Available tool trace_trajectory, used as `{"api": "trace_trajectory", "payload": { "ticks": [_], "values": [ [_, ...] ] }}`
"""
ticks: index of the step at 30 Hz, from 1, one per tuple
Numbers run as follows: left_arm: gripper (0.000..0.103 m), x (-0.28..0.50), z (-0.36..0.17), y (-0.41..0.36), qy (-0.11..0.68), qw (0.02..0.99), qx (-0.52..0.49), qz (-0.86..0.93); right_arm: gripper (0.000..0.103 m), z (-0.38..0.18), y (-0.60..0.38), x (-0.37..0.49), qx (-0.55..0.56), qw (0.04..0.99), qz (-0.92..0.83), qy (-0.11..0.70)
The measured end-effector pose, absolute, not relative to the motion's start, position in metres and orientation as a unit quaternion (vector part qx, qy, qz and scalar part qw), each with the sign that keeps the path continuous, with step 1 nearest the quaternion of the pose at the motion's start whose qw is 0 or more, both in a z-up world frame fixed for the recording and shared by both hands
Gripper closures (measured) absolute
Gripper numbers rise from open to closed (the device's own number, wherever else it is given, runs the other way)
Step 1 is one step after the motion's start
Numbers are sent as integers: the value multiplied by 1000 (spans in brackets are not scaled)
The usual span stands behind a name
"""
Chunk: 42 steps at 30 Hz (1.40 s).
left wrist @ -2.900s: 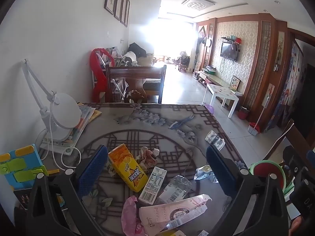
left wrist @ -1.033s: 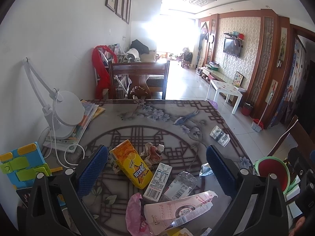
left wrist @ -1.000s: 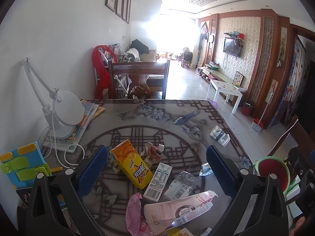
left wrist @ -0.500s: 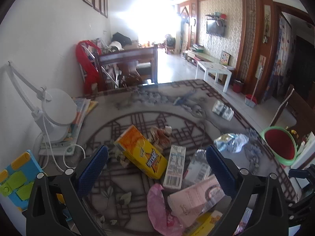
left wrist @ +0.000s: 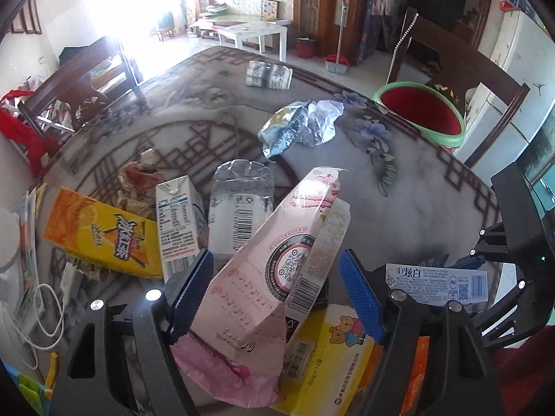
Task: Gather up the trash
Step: 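Grasp the white-blue toothpaste box with the right gripper and lift it, then carry the toothpaste box over the red bin and open the right gripper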
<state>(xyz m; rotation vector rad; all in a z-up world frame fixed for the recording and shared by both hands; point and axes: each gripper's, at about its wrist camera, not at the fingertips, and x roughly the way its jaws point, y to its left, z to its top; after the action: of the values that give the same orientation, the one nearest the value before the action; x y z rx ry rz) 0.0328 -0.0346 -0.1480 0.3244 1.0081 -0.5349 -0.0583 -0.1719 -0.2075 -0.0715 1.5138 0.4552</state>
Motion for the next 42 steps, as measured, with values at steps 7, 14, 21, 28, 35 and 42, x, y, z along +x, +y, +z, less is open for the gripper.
{"api": "trace_trajectory", "payload": {
  "ticks": [7, 14, 21, 28, 35, 42],
  "values": [
    [48, 47, -165, -43, 503, 814, 145, -253, 59, -187, -192, -62, -4, 723, 200, 661],
    [65, 49, -158, -41, 493, 833, 109, -225, 60, -141, -219, -57, 25, 753, 216, 622],
    [65, 50, -118, -34, 458, 872, 8, -171, 60, -86, -273, -33, 74, 798, 198, 564],
    [64, 46, -92, -60, 404, 906, -47, -120, 60, -98, -333, -16, 83, 841, 107, 523],
    [64, 51, -96, -111, 417, 898, -48, -128, 60, -122, -460, 25, 103, 846, -33, 522],
    [64, 57, -97, -168, 425, 892, -38, -148, 47, -140, -521, 46, 118, 842, -78, 521]
  ]
}}
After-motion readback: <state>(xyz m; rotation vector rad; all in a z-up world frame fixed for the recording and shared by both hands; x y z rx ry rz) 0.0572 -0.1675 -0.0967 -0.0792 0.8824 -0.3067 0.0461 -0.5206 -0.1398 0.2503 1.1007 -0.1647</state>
